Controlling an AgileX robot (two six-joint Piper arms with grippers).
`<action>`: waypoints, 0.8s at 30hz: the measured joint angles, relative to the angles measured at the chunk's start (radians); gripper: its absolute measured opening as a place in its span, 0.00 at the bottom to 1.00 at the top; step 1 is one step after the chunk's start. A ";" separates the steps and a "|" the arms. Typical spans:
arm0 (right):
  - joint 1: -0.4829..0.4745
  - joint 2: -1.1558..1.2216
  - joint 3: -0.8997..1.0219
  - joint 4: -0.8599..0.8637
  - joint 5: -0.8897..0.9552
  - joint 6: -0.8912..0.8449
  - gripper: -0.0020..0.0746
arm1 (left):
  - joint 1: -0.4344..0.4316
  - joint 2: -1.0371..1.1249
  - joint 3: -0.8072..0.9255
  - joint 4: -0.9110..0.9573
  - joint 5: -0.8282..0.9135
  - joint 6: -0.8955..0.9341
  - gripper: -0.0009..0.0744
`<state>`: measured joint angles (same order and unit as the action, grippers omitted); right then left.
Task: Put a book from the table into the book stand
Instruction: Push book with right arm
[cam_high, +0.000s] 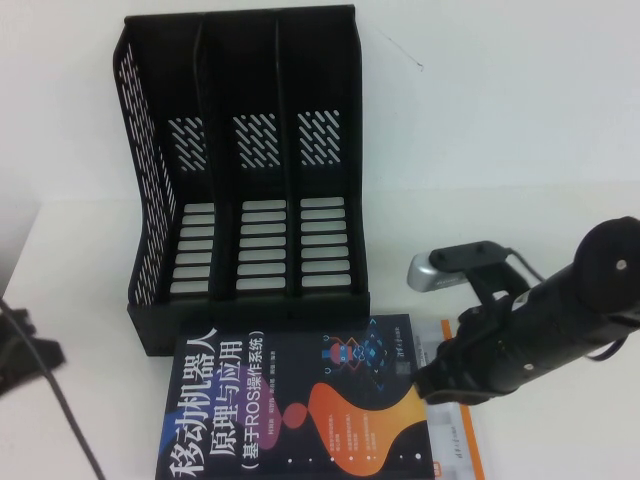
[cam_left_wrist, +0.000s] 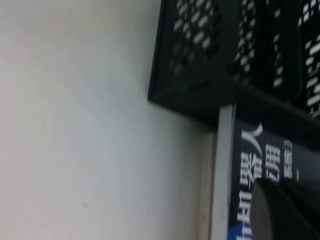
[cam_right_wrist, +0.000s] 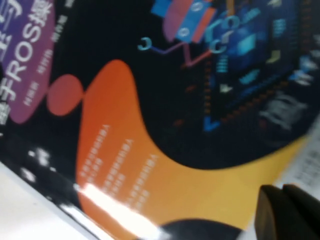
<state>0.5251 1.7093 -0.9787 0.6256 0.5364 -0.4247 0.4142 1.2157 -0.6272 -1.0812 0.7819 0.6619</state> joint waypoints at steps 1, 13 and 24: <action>0.000 -0.009 0.000 -0.030 0.000 0.022 0.03 | 0.001 0.031 0.000 -0.011 0.026 0.019 0.01; 0.000 0.018 0.000 -0.108 -0.037 0.062 0.03 | 0.001 0.340 -0.014 -0.258 0.278 0.287 0.01; 0.014 0.091 -0.028 -0.045 -0.070 0.000 0.03 | 0.002 0.398 -0.018 -0.266 0.184 0.225 0.34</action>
<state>0.5396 1.8007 -1.0067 0.5804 0.4669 -0.4250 0.4162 1.6139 -0.6455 -1.3471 0.9659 0.8873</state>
